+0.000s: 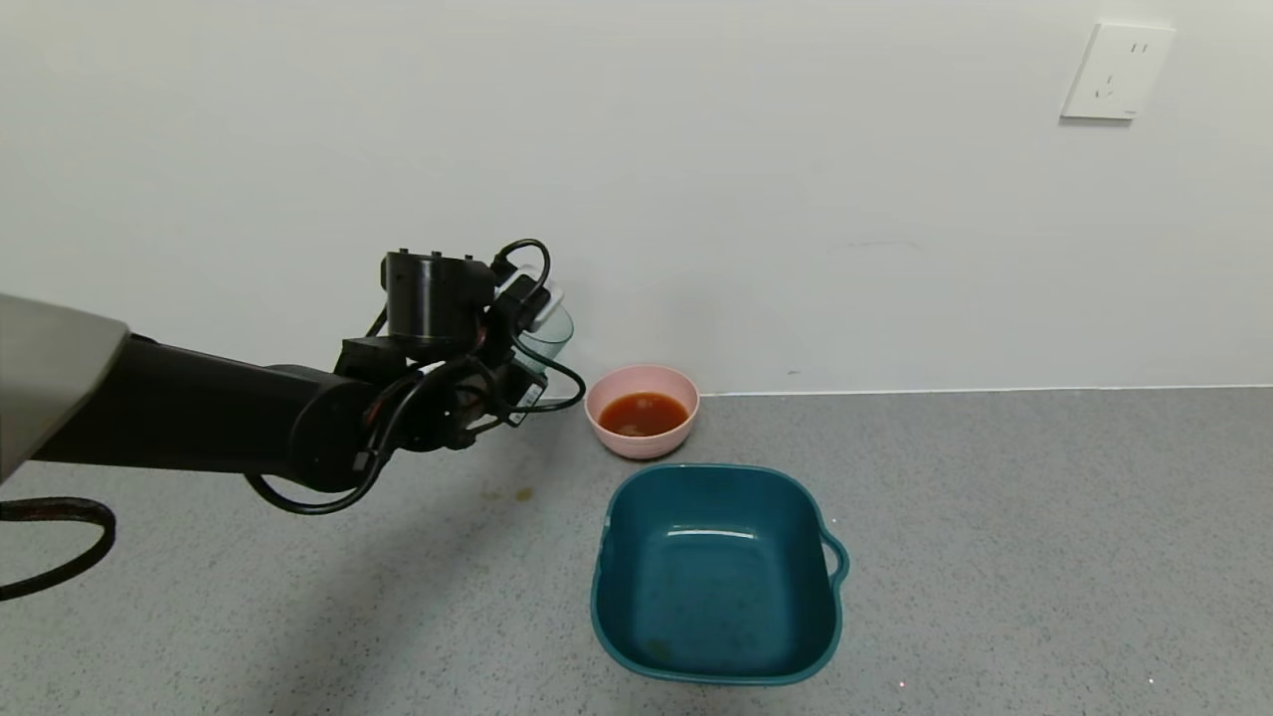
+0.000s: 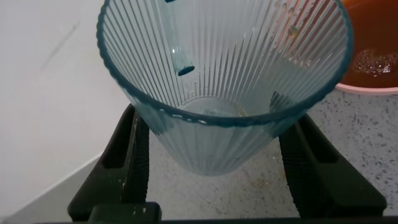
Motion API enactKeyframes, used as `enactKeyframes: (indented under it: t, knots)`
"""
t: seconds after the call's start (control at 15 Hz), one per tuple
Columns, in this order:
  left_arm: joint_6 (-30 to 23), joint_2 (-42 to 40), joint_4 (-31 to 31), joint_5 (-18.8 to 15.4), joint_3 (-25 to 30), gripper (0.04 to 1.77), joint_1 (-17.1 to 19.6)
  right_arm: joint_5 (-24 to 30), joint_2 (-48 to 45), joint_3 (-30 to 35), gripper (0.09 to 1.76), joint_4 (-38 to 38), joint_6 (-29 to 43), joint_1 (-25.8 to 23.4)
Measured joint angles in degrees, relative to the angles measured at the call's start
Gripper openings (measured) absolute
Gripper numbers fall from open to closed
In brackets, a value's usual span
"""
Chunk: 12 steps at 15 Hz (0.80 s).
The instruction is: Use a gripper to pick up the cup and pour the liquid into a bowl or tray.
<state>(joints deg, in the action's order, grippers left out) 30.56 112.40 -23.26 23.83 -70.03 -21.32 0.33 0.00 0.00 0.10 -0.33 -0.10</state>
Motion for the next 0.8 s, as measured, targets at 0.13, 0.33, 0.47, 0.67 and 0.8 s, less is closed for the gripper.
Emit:
enactKeyframes:
  t: [0.13,0.33,0.47,0.67,0.8]
  knots:
    - [-7.5,-2.1,-0.3,-2.04,3.06,1.23,1.84,0.02,0.0,0.0,1.71,0.0,0.0,0.0]
    - [-15.57,-5.32,-0.38,-6.28,7.44,1.23,4.27,-0.02,0.0,0.0,1.71,0.01,0.02,0.0]
    - [-17.62,-7.3,-0.63,-10.33,10.69,1.23,7.08,0.02,0.0,0.0,1.71,0.0,0.02,0.0]
    - [-20.57,-9.59,-2.49,-16.15,14.97,1.23,11.3,0.0,0.0,0.0,1.71,0.0,0.0,0.0]
    - [-22.74,-10.41,-7.06,-18.35,17.97,1.23,13.56,0.0,0.0,0.0,1.71,0.0,0.0,0.0]
